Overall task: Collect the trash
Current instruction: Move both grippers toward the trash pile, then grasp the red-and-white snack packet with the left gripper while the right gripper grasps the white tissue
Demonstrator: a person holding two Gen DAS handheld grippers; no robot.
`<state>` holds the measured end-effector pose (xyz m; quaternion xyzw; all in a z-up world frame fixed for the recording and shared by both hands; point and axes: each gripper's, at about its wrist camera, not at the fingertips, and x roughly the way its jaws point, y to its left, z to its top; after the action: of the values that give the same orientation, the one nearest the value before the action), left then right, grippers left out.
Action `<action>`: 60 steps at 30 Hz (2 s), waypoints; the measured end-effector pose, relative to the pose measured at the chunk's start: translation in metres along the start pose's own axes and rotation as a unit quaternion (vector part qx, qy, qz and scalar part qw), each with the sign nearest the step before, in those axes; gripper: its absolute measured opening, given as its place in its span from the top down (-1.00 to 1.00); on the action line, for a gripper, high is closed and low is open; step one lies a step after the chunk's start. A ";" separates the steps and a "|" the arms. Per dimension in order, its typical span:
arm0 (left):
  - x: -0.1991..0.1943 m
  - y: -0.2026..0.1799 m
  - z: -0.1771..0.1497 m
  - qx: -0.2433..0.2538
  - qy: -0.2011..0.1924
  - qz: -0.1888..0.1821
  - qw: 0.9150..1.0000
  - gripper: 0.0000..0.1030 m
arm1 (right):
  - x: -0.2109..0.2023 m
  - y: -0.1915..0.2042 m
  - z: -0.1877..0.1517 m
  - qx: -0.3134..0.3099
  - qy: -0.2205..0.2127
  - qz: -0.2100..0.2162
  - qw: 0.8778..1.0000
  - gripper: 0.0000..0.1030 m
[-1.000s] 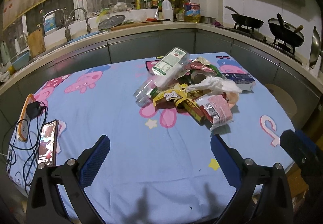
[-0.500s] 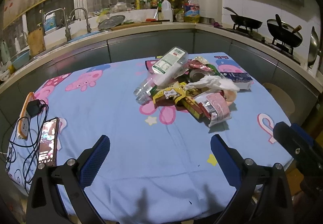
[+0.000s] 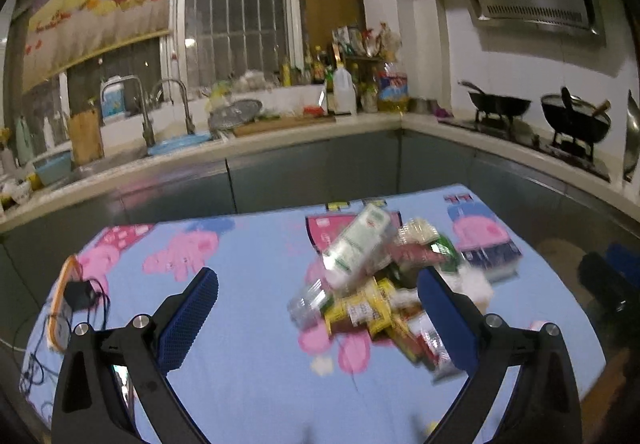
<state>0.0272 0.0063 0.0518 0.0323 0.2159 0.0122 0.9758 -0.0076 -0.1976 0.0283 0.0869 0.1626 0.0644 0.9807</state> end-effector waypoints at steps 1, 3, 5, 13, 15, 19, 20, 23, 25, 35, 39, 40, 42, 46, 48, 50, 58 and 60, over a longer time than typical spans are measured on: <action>0.004 0.001 0.006 -0.001 -0.004 0.000 1.000 -0.93 | 0.001 0.000 0.006 -0.001 -0.004 -0.001 1.000 -0.88; 0.008 0.002 0.014 -0.004 -0.008 0.001 1.000 -0.93 | 0.005 0.000 0.015 -0.003 -0.011 -0.002 1.000 -0.88; 0.011 0.002 0.019 -0.005 -0.014 0.003 1.000 -0.93 | 0.010 0.001 0.021 -0.008 -0.014 -0.006 1.000 -0.88; 0.028 0.004 0.021 -0.008 -0.003 -0.005 1.000 -0.93 | 0.031 0.005 0.024 -0.021 0.002 -0.015 1.000 -0.88; 0.033 0.005 0.021 -0.009 0.001 -0.005 1.000 -0.93 | 0.036 0.004 0.023 -0.021 0.008 -0.017 1.000 -0.88; 0.041 0.006 0.019 -0.011 0.007 -0.004 1.000 -0.93 | 0.044 0.006 0.021 -0.027 0.014 -0.021 0.999 -0.88; 0.043 0.007 0.019 -0.012 0.008 -0.004 1.000 -0.93 | 0.045 0.006 0.021 -0.027 0.014 -0.021 0.999 -0.87; 0.050 0.007 0.018 -0.011 0.014 -0.006 1.000 -0.93 | 0.051 0.007 0.021 -0.031 0.018 -0.022 0.999 -0.81; 0.055 0.008 0.018 -0.008 0.016 -0.009 1.000 -0.93 | 0.057 0.005 0.020 -0.029 0.027 -0.016 0.999 -0.66; 0.085 0.068 -0.008 -0.043 0.064 -0.023 0.997 -0.79 | 0.088 -0.019 -0.026 0.004 0.115 0.019 0.993 0.06; 0.100 0.077 -0.035 -0.069 0.120 -0.058 0.989 -0.69 | 0.098 -0.030 -0.057 0.021 0.159 0.028 0.987 0.13; 0.103 0.074 -0.039 -0.072 0.129 -0.069 0.987 -0.66 | 0.102 -0.033 -0.068 0.023 0.176 0.030 0.984 0.16; 0.109 0.060 -0.048 -0.072 0.154 -0.107 0.980 -0.62 | 0.106 -0.036 -0.080 0.026 0.191 0.025 0.981 0.20; 0.117 0.012 -0.058 -0.042 0.194 -0.189 0.962 -0.60 | 0.114 -0.060 -0.089 0.047 0.203 -0.005 0.978 0.28; 0.116 -0.018 -0.061 -0.013 0.197 -0.219 0.956 -0.60 | 0.115 -0.069 -0.089 0.054 0.203 -0.010 0.978 0.36; 0.116 -0.047 -0.062 0.018 0.201 -0.242 0.949 -0.62 | 0.114 -0.078 -0.085 0.058 0.198 -0.019 0.978 0.36; 0.141 -0.098 -0.073 0.077 0.226 -0.228 0.944 0.02 | 0.133 -0.115 -0.059 0.137 0.189 0.049 0.971 0.16; 0.140 -0.092 -0.073 0.070 0.230 -0.234 0.942 0.26 | 0.147 -0.112 -0.057 0.146 0.195 0.073 0.967 0.09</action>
<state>0.1245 -0.0755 -0.0800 0.0453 0.4361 -0.2242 0.8704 0.1223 -0.2757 -0.0912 0.2263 0.3517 0.1276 0.8993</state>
